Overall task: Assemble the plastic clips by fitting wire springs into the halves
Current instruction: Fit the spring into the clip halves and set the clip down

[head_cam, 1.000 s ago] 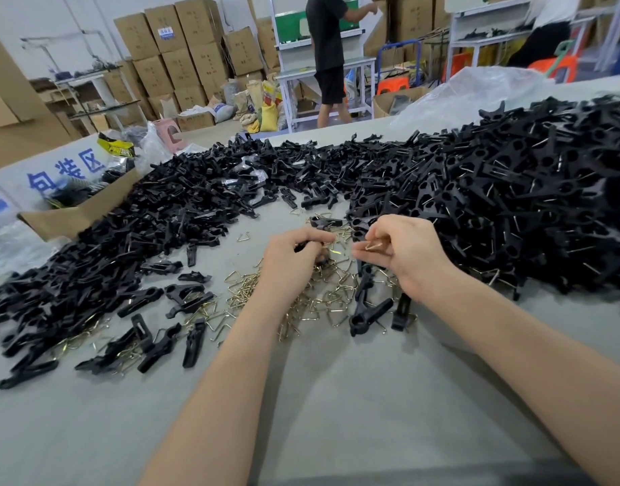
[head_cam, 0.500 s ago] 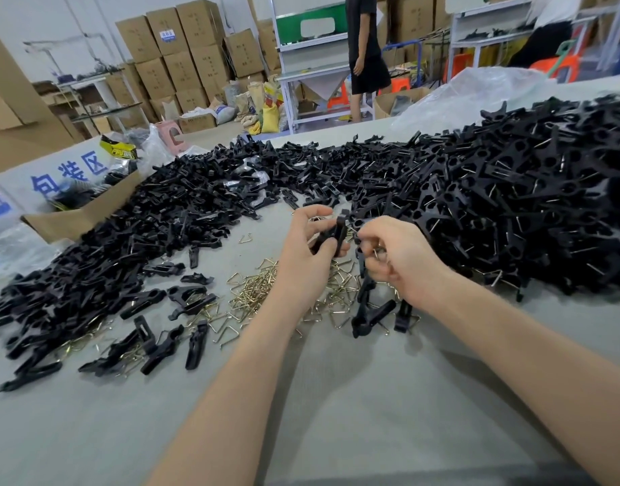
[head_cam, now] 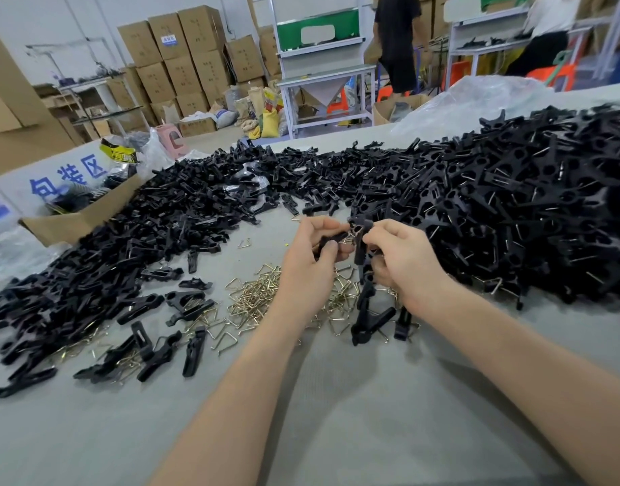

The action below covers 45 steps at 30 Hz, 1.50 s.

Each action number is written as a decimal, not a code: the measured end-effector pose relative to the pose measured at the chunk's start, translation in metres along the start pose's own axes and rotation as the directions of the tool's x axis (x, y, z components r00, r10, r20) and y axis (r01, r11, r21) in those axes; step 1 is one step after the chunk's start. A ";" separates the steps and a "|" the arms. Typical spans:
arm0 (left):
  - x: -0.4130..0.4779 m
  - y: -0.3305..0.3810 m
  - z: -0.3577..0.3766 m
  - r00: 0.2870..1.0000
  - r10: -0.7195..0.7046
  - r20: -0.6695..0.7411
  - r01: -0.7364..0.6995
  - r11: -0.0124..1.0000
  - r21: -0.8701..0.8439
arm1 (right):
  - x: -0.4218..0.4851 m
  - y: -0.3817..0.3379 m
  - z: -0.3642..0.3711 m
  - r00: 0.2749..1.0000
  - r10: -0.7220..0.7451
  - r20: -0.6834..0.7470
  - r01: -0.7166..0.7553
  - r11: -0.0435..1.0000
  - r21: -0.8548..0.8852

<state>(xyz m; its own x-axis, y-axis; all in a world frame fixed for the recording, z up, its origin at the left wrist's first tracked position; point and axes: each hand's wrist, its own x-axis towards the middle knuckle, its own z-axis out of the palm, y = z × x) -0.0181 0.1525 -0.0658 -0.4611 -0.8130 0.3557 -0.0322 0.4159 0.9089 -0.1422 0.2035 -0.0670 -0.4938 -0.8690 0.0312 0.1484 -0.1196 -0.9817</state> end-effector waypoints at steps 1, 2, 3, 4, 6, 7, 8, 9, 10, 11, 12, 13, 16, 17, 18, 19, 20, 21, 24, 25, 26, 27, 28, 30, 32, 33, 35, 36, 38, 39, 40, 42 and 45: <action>0.001 0.000 0.000 1.000 0.009 -0.015 -0.009 1.000 0.026 | 0.001 0.001 0.000 1.000 0.019 0.010 -0.019 1.000 0.010; 0.001 -0.001 0.000 1.000 0.012 -0.017 -0.011 0.998 0.062 | 0.001 0.001 0.000 0.999 0.033 0.029 -0.033 0.999 0.012; 0.002 -0.002 -0.001 1.000 0.003 -0.010 -0.002 0.996 0.091 | 0.001 0.002 0.000 0.998 0.039 0.053 -0.039 0.999 0.006; 0.003 -0.002 -0.002 1.000 -0.019 0.004 0.018 0.995 0.101 | 0.001 0.002 0.001 0.996 0.038 0.080 -0.038 0.999 -0.003; 0.005 -0.003 -0.003 0.996 -0.075 0.046 0.071 0.995 0.076 | 0.001 0.004 0.002 0.993 0.020 0.120 -0.018 1.000 -0.016; 0.005 -0.002 -0.003 0.994 -0.091 0.064 0.087 0.994 0.065 | 0.000 0.005 0.002 0.992 0.011 0.126 -0.009 1.000 -0.017; 0.004 0.000 -0.002 0.992 -0.096 0.080 0.091 0.994 0.064 | 0.000 0.006 0.002 0.992 0.005 0.127 -0.003 1.000 -0.016; 0.003 0.002 -0.001 0.991 -0.095 0.097 0.088 0.994 0.072 | 0.001 0.006 0.002 0.992 -0.001 0.123 0.002 1.000 -0.013; 0.002 0.003 0.000 0.991 -0.083 0.109 0.073 0.993 0.090 | 0.001 0.007 0.001 0.993 -0.005 0.116 0.006 1.000 -0.009; 0.000 0.004 0.001 0.992 -0.062 0.113 0.049 0.993 0.109 | 0.001 0.007 0.000 0.994 -0.010 0.107 0.010 1.000 -0.003; -0.001 0.004 0.002 0.994 -0.040 0.100 0.028 0.993 0.117 | 0.002 0.007 -0.001 0.995 -0.014 0.099 0.013 1.000 0.004; -0.001 0.003 0.001 0.997 -0.025 0.076 0.017 0.994 0.109 | 0.002 0.007 -0.001 0.996 -0.018 0.091 0.018 1.000 0.009; 0.001 0.002 0.000 0.999 -0.018 0.046 0.017 1.000 0.019 | 0.003 0.005 -0.002 0.998 0.002 0.057 -0.002 1.000 0.004; 0.001 0.002 0.000 0.998 -0.026 0.053 0.027 0.999 -0.019 | 0.003 0.004 -0.002 0.998 0.024 0.056 -0.024 1.000 0.008; 0.001 0.003 0.001 0.998 -0.031 0.054 0.034 0.999 -0.041 | 0.003 0.003 -0.003 0.997 0.046 0.064 -0.047 0.999 0.022; 0.001 0.003 0.001 0.999 -0.033 0.043 0.034 0.999 -0.041 | 0.003 0.002 -0.004 0.995 0.065 0.078 -0.068 0.997 0.042; 0.002 0.003 0.001 0.999 -0.031 0.023 0.032 0.999 -0.026 | 0.002 0.001 -0.004 0.992 0.079 0.094 -0.085 0.995 0.060; 0.003 0.002 0.001 1.000 -0.028 0.003 0.028 0.999 -0.018 | 0.002 0.000 -0.004 0.990 0.086 0.109 -0.094 0.993 0.073; 0.004 0.002 -0.004 0.998 -0.016 -0.064 0.013 0.999 -0.048 | -0.002 -0.001 -0.002 0.992 0.012 0.124 -0.015 1.000 0.028; 0.005 0.002 -0.005 0.996 -0.021 -0.088 0.016 0.998 -0.064 | -0.002 -0.002 -0.002 0.992 -0.039 0.119 0.038 0.999 0.012; 0.005 0.002 -0.006 0.994 -0.031 -0.103 0.023 0.997 -0.074 | -0.002 -0.002 -0.001 0.990 -0.082 0.113 0.082 0.997 0.012; 0.005 0.002 -0.006 0.994 -0.042 -0.101 0.034 0.996 -0.083 | -0.002 -0.003 -0.002 0.988 -0.109 0.106 0.107 0.994 0.021; 0.005 0.003 -0.006 0.995 -0.050 -0.081 0.042 0.995 -0.094 | -0.002 -0.004 -0.002 0.988 -0.121 0.097 0.119 0.993 0.026; 0.004 0.004 -0.003 0.999 -0.046 -0.009 0.044 0.990 -0.132 | -0.001 -0.005 -0.004 0.989 -0.128 0.081 0.127 0.992 0.014; 0.003 0.006 -0.002 0.999 -0.035 0.023 0.038 0.989 -0.145 | 0.000 -0.004 -0.005 0.990 -0.120 0.077 0.120 0.993 0.011; 0.003 0.005 -0.002 0.999 -0.036 0.013 0.037 0.990 -0.135 | 0.000 -0.004 -0.005 0.990 -0.117 0.081 0.115 0.993 0.021; 0.005 0.002 -0.005 0.999 -0.045 -0.029 0.041 0.993 -0.111 | 0.001 -0.003 -0.006 0.989 -0.107 0.100 0.104 0.994 0.041; 0.006 0.001 -0.006 0.998 -0.050 -0.041 0.045 0.993 -0.106 | 0.002 -0.003 -0.006 0.989 -0.099 0.113 0.094 0.994 0.048; 0.006 0.000 -0.008 0.998 -0.054 -0.035 0.049 0.991 -0.121 | 0.002 -0.004 -0.007 0.989 -0.067 0.134 0.059 0.996 0.061; 0.006 0.000 -0.008 0.998 -0.053 -0.025 0.049 0.989 -0.139 | 0.003 -0.004 -0.007 0.989 -0.046 0.140 0.037 0.997 0.070; 0.006 0.000 -0.008 0.999 -0.052 -0.014 0.050 0.987 -0.155 | 0.003 -0.004 -0.007 0.989 -0.028 0.146 0.016 0.997 0.079; 0.006 0.001 -0.008 0.998 -0.059 0.009 0.060 0.983 -0.172 | 0.004 -0.004 -0.007 0.988 0.008 0.156 -0.024 0.994 0.106; 0.006 -0.001 -0.007 0.998 -0.065 0.021 0.068 0.982 -0.174 | 0.004 -0.005 -0.007 0.984 0.052 0.168 -0.085 0.978 0.193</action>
<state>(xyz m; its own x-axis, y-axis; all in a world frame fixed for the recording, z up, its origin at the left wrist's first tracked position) -0.0143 0.1438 -0.0629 -0.4763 -0.8298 0.2908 0.0912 0.2823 0.9550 -0.1513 0.2039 -0.0634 -0.3347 -0.9423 0.0112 0.3521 -0.1360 -0.9260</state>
